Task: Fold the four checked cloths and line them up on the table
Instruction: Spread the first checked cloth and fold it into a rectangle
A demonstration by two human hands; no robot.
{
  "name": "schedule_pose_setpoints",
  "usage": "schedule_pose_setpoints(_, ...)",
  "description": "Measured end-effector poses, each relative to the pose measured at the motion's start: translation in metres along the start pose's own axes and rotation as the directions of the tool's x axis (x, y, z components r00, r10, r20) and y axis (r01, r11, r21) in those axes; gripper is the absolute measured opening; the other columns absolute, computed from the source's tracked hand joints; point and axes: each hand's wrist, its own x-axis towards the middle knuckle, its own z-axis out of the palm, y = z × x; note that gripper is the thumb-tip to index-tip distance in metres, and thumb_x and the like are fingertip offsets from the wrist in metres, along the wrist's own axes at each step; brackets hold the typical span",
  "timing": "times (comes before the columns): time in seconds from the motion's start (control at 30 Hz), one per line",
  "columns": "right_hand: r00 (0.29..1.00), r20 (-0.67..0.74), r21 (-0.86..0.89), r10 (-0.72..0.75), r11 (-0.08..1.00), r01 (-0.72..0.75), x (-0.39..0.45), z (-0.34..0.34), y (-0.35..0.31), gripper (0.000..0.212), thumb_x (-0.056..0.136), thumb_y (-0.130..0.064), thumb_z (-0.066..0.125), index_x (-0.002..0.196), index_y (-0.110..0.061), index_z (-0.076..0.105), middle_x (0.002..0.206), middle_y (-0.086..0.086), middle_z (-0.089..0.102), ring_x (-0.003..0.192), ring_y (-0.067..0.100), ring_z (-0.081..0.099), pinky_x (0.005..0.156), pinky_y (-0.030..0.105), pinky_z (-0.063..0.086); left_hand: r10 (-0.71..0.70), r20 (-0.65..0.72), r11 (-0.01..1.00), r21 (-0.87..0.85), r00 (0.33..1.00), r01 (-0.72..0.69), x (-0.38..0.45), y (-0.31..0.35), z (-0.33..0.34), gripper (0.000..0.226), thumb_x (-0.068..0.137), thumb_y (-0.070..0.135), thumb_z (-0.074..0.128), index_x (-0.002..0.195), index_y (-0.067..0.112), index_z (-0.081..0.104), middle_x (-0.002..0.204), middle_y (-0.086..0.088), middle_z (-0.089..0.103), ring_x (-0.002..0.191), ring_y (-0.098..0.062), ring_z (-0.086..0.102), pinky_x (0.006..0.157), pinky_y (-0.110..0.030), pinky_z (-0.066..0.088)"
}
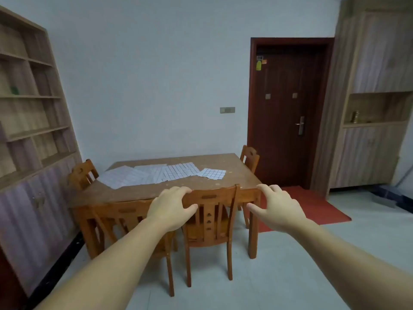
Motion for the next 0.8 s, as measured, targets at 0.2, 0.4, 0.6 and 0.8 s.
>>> schedule_pose_setpoints(0.2, 0.999, 0.034, -0.021, 0.037, 0.999, -0.037, 0.073, 0.027, 0.051, 0.071, 0.084, -0.07, 0.044, 0.144, -0.034, 0.032, 0.146, -0.003, 0.04, 0.129, 0.023, 0.044, 0.102, 0.046, 0.042, 0.014, 0.044, 1.0, -0.016, 0.999, -0.013, 0.082, 0.027, 0.06, 0.053, 0.088, 0.056, 0.053, 0.136, 0.035, 0.046, 0.14, 0.012, 0.05, 0.13, -0.014, 0.043, 0.101, -0.039, 0.044)
schedule_pose_setpoints(0.4, 0.995, 0.055, -0.08, 0.084, 0.994, -0.08, 0.181, 0.052, 0.106, 0.071, 0.085, -0.069, 0.045, 0.145, -0.033, 0.03, 0.147, -0.002, 0.039, 0.13, 0.022, 0.044, 0.102, 0.045, 0.042, 0.01, 0.088, 0.999, -0.05, 0.996, -0.006, 0.197, 0.042, 0.128, 0.055, 0.088, 0.057, 0.052, 0.138, 0.037, 0.044, 0.144, 0.009, 0.047, 0.132, -0.016, 0.041, 0.103, -0.041, 0.041)
schedule_pose_setpoints(0.6, 0.993, 0.044, -0.093, 0.105, 0.991, -0.101, 0.273, 0.067, 0.154, 0.071, 0.084, -0.069, 0.044, 0.144, -0.033, 0.032, 0.144, -0.003, 0.041, 0.127, 0.022, 0.046, 0.099, 0.044, 0.045, 0.037, 0.12, 0.996, -0.088, 0.992, -0.026, 0.296, 0.07, 0.167, 0.056, 0.088, 0.055, 0.053, 0.14, 0.035, 0.044, 0.144, 0.009, 0.046, 0.133, -0.016, 0.04, 0.104, -0.04, 0.039)
schedule_pose_setpoints(0.8, 0.996, 0.055, -0.095, 0.063, 0.994, -0.057, 0.371, 0.093, 0.209, 0.07, 0.085, -0.068, 0.045, 0.144, -0.032, 0.032, 0.145, -0.002, 0.04, 0.128, 0.024, 0.045, 0.099, 0.045, 0.042, 0.02, 0.136, 0.993, -0.116, 0.991, -0.004, 0.387, 0.096, 0.22, 0.053, 0.089, 0.054, 0.052, 0.137, 0.036, 0.046, 0.142, 0.012, 0.047, 0.132, -0.015, 0.04, 0.102, -0.037, 0.038)
